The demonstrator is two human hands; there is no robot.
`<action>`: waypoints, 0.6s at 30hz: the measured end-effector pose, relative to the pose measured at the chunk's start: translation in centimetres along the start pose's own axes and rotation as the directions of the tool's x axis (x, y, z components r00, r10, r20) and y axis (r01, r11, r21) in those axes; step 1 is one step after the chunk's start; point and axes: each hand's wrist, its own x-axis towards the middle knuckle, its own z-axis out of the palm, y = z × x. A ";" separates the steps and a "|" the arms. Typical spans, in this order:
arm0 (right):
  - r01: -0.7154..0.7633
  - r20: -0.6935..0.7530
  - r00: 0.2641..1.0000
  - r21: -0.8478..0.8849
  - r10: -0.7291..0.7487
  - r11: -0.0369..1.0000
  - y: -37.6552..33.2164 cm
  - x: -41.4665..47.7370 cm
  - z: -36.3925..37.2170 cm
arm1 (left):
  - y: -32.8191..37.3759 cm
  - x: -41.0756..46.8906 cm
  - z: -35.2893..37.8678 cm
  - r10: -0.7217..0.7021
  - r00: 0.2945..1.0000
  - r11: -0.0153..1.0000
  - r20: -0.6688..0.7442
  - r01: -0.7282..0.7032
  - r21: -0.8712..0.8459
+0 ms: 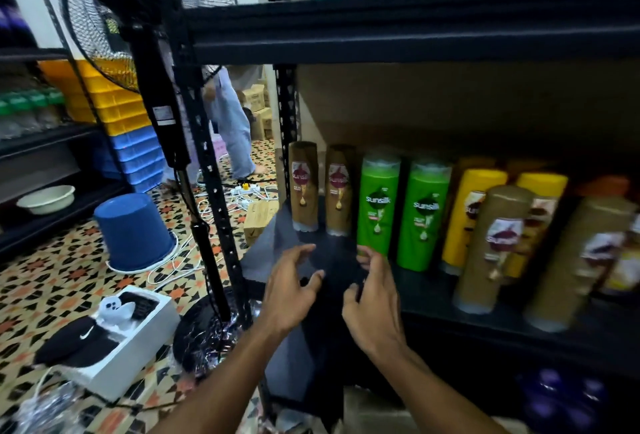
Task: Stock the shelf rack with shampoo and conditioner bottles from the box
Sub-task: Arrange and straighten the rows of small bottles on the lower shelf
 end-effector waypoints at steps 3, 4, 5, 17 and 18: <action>0.086 -0.030 0.996 -0.037 -0.087 0.996 0.6 -1.5 -4.8 | 3.4 -1.6 2.0 0.077 0.997 0.997 0.012 -0.076 -0.029; 0.104 -0.052 0.993 -0.045 -0.106 0.994 0.9 -1.8 -6.3 | 4.6 -1.8 2.9 0.096 0.995 0.995 0.013 -0.095 -0.041; 0.118 -0.075 0.990 -0.053 -0.121 0.992 1.3 -2.1 -7.7 | 5.7 -2.2 3.8 0.107 0.994 0.993 0.017 -0.106 -0.050; -0.090 -0.546 0.838 -0.157 -0.010 0.983 9.1 -3.1 -21.2 | 16.3 -4.4 15.9 0.092 0.993 0.982 0.076 -0.077 -0.174; -0.133 -0.554 0.831 -0.129 0.040 0.983 9.8 -2.9 -21.5 | 16.5 -4.4 16.5 0.078 0.994 0.980 0.073 -0.063 -0.190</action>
